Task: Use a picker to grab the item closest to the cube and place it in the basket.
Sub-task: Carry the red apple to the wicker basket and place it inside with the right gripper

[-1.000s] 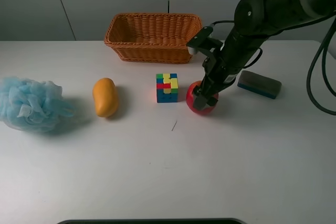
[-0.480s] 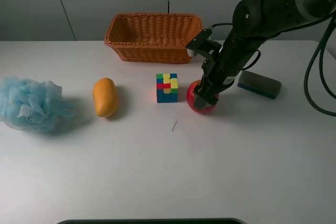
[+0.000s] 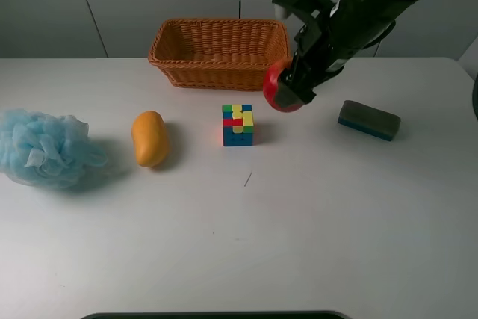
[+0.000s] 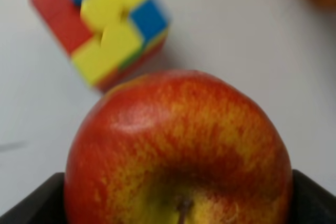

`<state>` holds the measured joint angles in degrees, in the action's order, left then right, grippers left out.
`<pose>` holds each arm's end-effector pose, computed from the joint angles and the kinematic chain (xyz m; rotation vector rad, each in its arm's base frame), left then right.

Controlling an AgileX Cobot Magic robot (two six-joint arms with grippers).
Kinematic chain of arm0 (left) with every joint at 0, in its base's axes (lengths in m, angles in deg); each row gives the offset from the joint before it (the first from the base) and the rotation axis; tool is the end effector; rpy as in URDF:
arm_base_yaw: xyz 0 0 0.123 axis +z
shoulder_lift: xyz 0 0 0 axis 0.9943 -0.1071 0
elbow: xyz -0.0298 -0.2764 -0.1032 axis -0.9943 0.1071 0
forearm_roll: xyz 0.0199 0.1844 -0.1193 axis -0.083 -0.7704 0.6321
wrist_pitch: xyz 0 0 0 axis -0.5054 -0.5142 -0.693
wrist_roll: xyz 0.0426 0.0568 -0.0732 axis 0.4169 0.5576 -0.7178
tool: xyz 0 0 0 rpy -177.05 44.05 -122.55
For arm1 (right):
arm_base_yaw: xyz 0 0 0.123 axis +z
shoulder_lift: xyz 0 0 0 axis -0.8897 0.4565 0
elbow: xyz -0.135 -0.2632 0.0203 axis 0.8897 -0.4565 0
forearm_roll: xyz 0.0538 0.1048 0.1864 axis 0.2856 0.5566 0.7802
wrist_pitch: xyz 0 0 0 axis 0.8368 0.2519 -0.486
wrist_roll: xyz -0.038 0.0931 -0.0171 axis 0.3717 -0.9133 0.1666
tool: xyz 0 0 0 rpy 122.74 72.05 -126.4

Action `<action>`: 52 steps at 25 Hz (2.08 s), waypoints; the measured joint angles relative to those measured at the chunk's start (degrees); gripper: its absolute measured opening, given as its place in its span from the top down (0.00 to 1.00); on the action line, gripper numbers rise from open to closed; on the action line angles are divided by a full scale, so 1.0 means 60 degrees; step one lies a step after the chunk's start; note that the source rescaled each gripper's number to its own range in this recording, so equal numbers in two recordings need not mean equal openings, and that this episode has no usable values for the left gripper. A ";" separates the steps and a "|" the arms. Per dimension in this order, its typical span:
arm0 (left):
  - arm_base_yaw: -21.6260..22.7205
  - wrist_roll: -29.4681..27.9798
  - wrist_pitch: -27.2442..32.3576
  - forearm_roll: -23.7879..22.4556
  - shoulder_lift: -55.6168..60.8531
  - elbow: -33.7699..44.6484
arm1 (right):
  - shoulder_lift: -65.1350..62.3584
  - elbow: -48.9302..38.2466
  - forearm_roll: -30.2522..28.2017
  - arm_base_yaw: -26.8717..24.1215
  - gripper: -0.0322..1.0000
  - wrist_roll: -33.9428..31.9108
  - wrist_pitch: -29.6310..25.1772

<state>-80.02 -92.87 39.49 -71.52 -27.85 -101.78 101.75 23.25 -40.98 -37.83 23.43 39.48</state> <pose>-0.0394 0.0102 0.2594 -0.2847 2.0349 0.0868 0.2989 0.1505 0.2409 -1.2378 2.3318 0.1047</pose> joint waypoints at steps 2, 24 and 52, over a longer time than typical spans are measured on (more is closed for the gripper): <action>0.0000 0.0000 0.0000 0.0000 0.0000 0.0000 | -0.0550 0.0552 0.0000 0.0019 0.95 0.0000 0.0475; 0.0000 -0.0021 0.0000 0.0000 0.0000 0.0000 | 0.5571 0.7676 0.2024 0.0019 0.95 0.0170 0.0955; 0.0000 0.0015 0.0000 0.0000 0.0000 0.0000 | 0.6338 0.7716 0.2181 0.0019 0.00 0.0561 0.0775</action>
<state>-80.02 -92.78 39.49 -71.52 -27.85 -101.78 139.78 69.54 -27.90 -37.72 26.80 44.13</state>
